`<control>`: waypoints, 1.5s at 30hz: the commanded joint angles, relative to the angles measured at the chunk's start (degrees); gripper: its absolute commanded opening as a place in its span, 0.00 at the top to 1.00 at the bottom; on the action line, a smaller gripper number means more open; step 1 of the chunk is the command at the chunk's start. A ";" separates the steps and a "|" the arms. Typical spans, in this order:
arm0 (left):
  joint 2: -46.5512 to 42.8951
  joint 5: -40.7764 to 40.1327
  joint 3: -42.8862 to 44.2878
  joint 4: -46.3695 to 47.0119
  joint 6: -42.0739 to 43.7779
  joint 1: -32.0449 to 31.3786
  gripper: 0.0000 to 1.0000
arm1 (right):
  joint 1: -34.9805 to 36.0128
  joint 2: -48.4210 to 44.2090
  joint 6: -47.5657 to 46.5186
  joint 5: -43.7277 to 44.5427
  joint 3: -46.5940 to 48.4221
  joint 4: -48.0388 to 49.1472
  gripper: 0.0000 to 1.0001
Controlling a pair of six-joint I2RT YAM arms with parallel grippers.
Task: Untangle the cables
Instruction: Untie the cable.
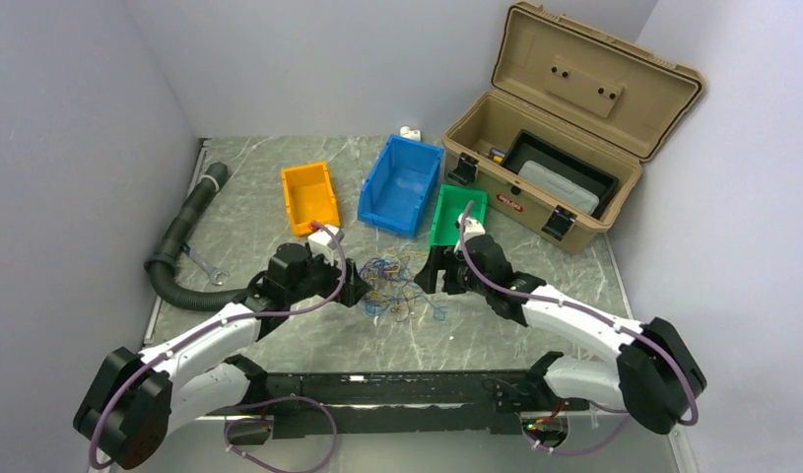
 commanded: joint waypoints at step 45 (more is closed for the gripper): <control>25.22 -0.63 18.71 -7.11 -5.38 0.29 1.00 | 8.05 27.40 -3.77 16.02 17.68 2.12 1.00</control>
